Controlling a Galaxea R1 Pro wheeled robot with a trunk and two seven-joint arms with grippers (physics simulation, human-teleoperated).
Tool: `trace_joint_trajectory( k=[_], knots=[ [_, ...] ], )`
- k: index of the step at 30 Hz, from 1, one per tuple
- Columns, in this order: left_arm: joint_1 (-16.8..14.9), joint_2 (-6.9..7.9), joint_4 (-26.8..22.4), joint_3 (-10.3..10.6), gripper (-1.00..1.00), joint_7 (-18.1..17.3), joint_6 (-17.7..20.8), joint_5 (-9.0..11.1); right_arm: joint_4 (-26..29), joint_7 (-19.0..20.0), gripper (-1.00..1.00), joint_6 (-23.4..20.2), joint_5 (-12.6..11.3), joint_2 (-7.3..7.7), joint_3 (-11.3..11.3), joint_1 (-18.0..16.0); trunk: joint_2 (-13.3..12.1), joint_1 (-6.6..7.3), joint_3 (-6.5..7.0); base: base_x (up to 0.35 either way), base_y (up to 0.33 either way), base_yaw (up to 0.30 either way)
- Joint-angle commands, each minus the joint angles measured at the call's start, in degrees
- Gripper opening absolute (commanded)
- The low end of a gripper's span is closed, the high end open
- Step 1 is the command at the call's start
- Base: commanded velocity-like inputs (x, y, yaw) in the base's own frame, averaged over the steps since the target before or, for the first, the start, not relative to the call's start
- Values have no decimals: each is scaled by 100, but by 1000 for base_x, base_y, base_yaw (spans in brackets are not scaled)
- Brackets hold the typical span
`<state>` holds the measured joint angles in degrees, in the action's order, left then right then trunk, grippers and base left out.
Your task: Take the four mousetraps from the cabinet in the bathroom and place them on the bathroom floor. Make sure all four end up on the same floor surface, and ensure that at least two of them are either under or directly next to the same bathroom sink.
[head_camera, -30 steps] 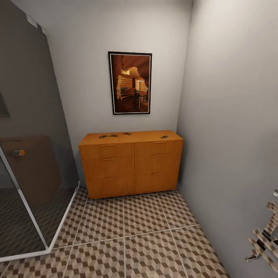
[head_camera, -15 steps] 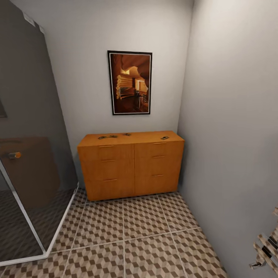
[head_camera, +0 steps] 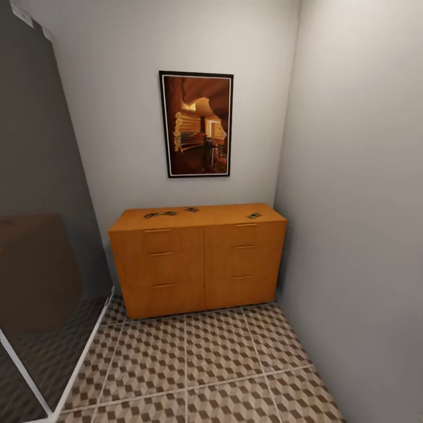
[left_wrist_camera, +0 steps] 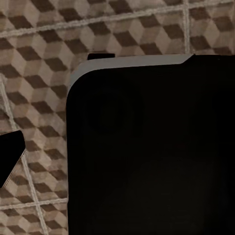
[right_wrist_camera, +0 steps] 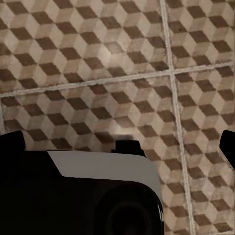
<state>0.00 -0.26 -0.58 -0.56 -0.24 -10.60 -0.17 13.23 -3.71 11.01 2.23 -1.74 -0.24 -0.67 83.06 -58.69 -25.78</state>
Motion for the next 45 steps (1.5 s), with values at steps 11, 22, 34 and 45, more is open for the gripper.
trace_joint_trajectory(
  k=[11, 22, 34, 45],
  knots=[
    [0, 0, -3, -6, 100, 4, -12, -4, -4, -17, 100, 39, 23, -6, 8, -3, 2, -3, -5, 332, 0, 0],
    [0, 0, -3, -6, 100, 14, -17, -1, 1, -16, 100, 42, 31, -2, 15, -3, 2, -3, -5, 301, 0, 0],
    [8, -8, 95, 1, 100, 3, 37, -1, -12, 7, 100, -10, 48, -98, 42, -5, 2, -3, -5, 21, 0, 0],
    [4, 85, 34, -19, 100, -9, -37, -9, -11, -1, 100, 29, 71, -165, 28, -3, 2, -3, -5, 0, 0, 0]
  ],
)
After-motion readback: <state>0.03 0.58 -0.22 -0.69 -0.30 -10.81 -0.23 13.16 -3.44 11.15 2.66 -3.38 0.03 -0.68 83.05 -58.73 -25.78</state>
